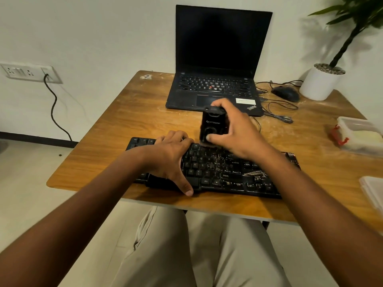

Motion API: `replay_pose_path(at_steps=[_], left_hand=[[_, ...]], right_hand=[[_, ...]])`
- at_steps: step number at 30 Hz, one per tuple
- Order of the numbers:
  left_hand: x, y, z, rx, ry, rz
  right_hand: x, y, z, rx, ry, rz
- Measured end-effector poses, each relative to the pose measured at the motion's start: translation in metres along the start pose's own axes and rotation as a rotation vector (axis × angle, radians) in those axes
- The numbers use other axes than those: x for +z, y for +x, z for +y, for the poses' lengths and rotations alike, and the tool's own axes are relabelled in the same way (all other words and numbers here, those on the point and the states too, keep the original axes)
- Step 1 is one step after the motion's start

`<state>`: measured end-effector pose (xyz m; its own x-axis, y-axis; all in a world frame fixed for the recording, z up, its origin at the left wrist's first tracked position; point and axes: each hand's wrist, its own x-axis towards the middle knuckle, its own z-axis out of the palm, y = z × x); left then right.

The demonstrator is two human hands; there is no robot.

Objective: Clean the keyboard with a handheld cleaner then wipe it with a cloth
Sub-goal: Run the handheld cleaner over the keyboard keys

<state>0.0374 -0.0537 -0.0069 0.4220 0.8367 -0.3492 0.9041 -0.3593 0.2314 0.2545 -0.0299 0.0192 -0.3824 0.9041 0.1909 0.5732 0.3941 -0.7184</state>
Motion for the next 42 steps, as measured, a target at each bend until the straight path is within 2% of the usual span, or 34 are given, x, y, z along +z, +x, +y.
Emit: replay_pose_path(at_steps=[3, 8, 11, 13, 16, 19, 22, 28, 36, 42], left_hand=[[0.001, 0.0, 0.0, -0.008, -0.007, 0.003], [0.0, 0.002, -0.002, -0.002, -0.015, 0.001], [0.001, 0.002, -0.003, 0.002, -0.015, 0.003], [0.001, 0.002, -0.002, -0.001, -0.018, 0.006], [0.0, 0.002, 0.0, -0.009, -0.02, 0.005], [0.0, 0.002, 0.0, -0.009, -0.022, 0.012], [0.001, 0.003, -0.002, -0.008, -0.023, 0.011], [0.003, 0.004, -0.004, 0.008, -0.013, 0.013], [0.002, 0.003, -0.002, -0.007, -0.032, 0.013], [0.005, 0.006, -0.006, 0.009, -0.019, 0.012]], right_hand=[[0.013, 0.0, 0.008, 0.009, 0.072, 0.015], [-0.02, -0.013, 0.021, 0.041, -0.22, -0.077], [-0.038, -0.016, 0.023, 0.067, -0.311, -0.107], [-0.038, -0.014, 0.019, 0.06, -0.283, -0.065], [-0.016, -0.007, 0.01, 0.002, -0.112, 0.022], [0.009, -0.003, 0.008, -0.024, 0.054, 0.031], [0.004, -0.006, 0.015, -0.003, -0.068, -0.008], [-0.045, -0.015, 0.028, 0.084, -0.296, -0.094], [0.001, -0.004, 0.015, 0.015, 0.066, 0.065], [-0.023, -0.02, 0.028, 0.068, -0.178, -0.036]])
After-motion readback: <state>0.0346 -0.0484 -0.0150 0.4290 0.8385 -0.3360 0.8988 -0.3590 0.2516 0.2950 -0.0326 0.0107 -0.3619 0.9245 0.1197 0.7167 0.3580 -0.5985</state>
